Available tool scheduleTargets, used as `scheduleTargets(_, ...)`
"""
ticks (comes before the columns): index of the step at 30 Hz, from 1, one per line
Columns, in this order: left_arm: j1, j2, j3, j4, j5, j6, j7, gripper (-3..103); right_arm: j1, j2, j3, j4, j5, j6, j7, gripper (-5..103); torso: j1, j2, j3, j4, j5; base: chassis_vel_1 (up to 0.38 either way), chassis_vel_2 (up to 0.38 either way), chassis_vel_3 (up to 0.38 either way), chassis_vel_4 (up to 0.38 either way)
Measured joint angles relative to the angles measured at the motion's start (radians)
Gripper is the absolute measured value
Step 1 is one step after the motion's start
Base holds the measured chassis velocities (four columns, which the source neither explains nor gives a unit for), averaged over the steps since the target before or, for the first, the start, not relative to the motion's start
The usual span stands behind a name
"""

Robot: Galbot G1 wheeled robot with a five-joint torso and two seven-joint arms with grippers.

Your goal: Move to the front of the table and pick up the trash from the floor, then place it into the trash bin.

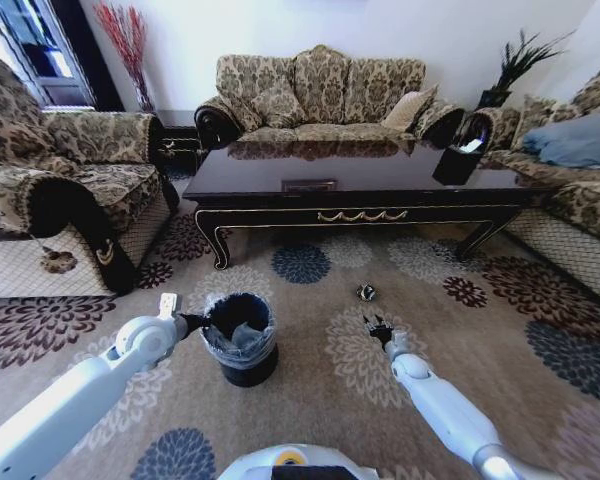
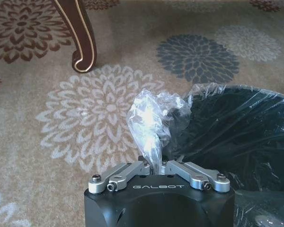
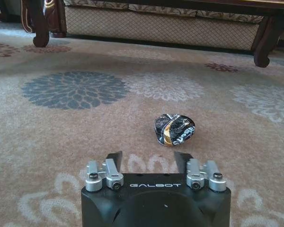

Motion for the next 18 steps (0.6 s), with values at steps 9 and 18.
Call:
scheduleTargets(9,-0.007,-0.004,0.006,0.004,0.001,0.0,0.004,3,0.004,0.005,0.004,-0.006,0.013,0.014,-0.008,96,0.0,0.0,0.0,0.0,0.0001,-0.006,0.004,0.002,-0.006)
scheduleTargets(18,0.005,0.001,-0.012,0.001,0.0,0.001,0.008,3,0.022,0.014,0.003,-0.031,0.016,0.008,-0.005,100,0.0,0.0,0.0,0.0001,0.0,-0.105,0.112,0.118,-0.104)
